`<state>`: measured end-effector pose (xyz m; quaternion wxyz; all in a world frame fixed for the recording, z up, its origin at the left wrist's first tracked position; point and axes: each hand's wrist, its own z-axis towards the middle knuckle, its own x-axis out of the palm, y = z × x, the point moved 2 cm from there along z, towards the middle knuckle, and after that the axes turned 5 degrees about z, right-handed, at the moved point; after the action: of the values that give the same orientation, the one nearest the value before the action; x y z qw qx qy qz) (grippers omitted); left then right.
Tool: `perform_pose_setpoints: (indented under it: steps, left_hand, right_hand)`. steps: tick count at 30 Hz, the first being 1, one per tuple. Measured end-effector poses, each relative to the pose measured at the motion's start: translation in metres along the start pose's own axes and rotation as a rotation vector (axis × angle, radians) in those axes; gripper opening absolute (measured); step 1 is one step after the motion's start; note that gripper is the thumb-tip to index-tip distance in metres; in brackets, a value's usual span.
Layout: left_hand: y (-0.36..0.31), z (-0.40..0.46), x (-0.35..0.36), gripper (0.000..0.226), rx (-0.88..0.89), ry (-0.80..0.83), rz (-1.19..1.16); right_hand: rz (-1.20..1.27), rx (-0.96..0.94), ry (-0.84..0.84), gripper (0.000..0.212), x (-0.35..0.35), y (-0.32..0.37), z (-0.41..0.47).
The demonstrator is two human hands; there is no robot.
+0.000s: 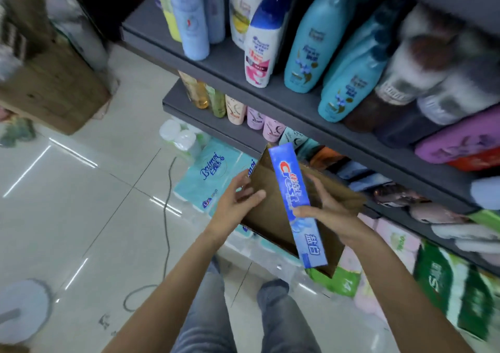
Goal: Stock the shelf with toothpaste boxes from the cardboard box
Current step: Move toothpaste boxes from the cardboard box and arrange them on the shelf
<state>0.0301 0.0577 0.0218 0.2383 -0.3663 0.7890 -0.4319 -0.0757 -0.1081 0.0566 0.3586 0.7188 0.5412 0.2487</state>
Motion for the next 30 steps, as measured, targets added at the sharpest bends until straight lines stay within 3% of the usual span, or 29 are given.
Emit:
perform_pose_setpoints:
  steps: [4, 7, 9, 17, 24, 30]
  left_hand:
    - [-0.037, 0.008, -0.013, 0.064, -0.073, 0.372, -0.22]
    - [-0.065, 0.019, -0.034, 0.043, -0.081, 0.555, -0.285]
    - [-0.08, 0.023, -0.047, 0.04, -0.06, 0.59, -0.235]
    - [-0.103, 0.024, -0.079, 0.043, 0.071, 0.454, -0.046]
    - [-0.114, 0.005, -0.087, 0.031, 0.156, 0.301, -0.048]
    - [-0.143, -0.031, -0.106, 0.022, 0.284, 0.137, -0.087]
  right_hand:
    - [0.206, -0.066, -0.062, 0.095, 0.043, 0.041, -0.016]
    - [0.304, -0.11, -0.135, 0.08, 0.068, 0.063, -0.013]
    - [0.328, -0.151, -0.179, 0.07, 0.083, 0.078, -0.013]
    - [0.292, -0.252, -0.374, 0.034, 0.11, 0.098, -0.031]
    - [0.381, -0.326, -0.473, 0.045, 0.116, 0.109, -0.045]
    - [0.187, -0.5, -0.395, 0.039, 0.115, 0.139, -0.079]
